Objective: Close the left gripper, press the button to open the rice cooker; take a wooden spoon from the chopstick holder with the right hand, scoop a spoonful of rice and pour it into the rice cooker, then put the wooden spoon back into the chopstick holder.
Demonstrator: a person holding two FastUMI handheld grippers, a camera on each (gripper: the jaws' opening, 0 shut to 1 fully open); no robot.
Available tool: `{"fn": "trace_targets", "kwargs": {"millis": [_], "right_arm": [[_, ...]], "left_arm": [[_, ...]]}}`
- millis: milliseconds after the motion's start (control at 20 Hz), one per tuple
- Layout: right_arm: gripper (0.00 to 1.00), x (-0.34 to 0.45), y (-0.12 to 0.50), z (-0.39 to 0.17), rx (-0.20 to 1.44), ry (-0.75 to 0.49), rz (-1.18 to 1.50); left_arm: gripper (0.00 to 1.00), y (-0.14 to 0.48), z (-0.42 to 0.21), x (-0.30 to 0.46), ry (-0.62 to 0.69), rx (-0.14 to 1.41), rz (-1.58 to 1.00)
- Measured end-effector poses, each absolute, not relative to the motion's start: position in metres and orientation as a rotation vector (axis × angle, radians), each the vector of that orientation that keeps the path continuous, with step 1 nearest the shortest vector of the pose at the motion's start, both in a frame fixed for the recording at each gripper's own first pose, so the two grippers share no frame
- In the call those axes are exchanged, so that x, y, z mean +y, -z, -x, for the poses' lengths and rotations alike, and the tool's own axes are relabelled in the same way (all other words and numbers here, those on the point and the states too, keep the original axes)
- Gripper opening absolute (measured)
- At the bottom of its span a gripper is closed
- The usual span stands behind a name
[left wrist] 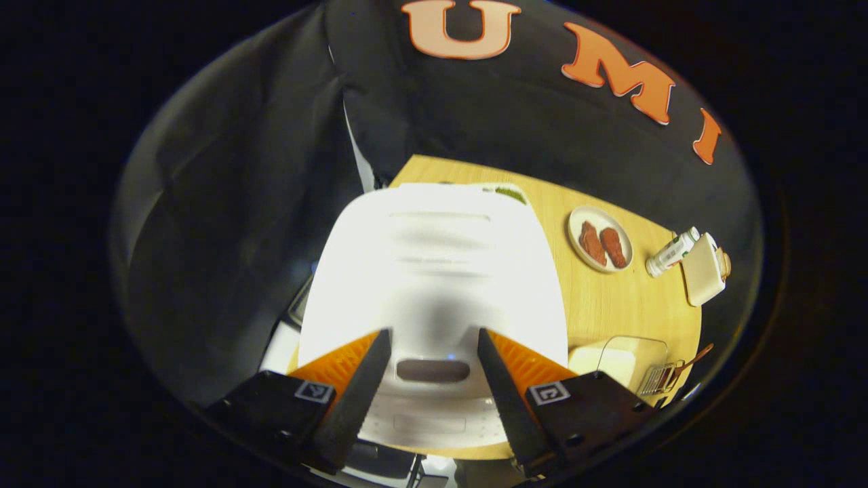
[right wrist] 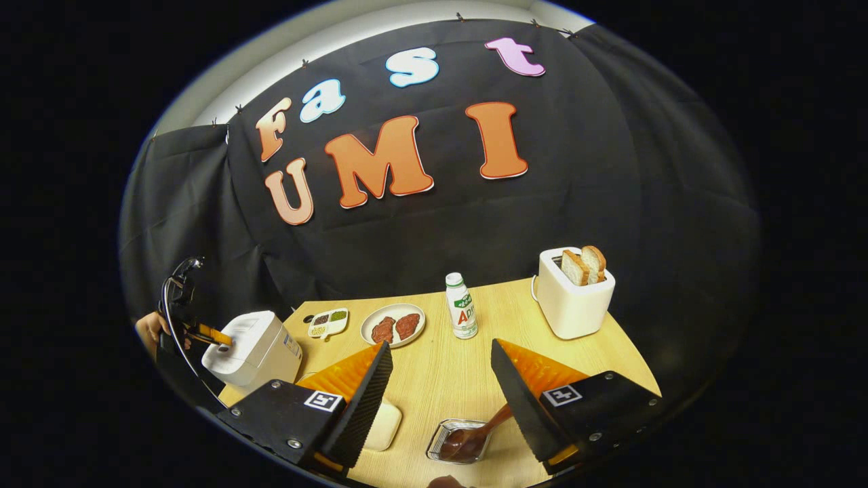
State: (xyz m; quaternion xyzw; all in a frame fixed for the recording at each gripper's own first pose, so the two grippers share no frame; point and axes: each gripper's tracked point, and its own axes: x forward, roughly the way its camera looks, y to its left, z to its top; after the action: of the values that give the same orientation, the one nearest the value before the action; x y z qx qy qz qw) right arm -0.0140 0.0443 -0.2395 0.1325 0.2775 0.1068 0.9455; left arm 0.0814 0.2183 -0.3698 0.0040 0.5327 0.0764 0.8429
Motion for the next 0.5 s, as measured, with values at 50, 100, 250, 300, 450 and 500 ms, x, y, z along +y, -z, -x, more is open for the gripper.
{"fn": "trace_targets", "kwargs": {"millis": [50,100,250,300,450,500], "right_arm": [[0.92,0.043,0.238,0.014,0.562,-0.214,-0.267],[0.92,0.040,0.234,0.013,0.553,-0.209,-0.264],[0.92,0.038,0.218,0.008,0.521,-0.204,-0.248],[0.92,0.037,0.212,0.006,0.507,-0.201,-0.236],[0.92,0.038,0.180,-0.003,0.433,-0.199,-0.197],[0.92,0.039,0.169,-0.007,0.406,-0.195,-0.187]], "left_arm": [[0.92,0.372,-0.084,0.218,-0.165,1.125,-0.005],[0.93,0.367,-0.087,0.214,-0.155,1.096,0.007],[0.96,0.328,-0.103,0.205,-0.151,0.975,0.001],[0.96,0.305,-0.108,0.198,-0.141,0.927,-0.007],[0.98,0.226,-0.118,0.167,-0.088,0.742,-0.027],[0.98,0.201,-0.119,0.155,-0.081,0.672,-0.034]]}}
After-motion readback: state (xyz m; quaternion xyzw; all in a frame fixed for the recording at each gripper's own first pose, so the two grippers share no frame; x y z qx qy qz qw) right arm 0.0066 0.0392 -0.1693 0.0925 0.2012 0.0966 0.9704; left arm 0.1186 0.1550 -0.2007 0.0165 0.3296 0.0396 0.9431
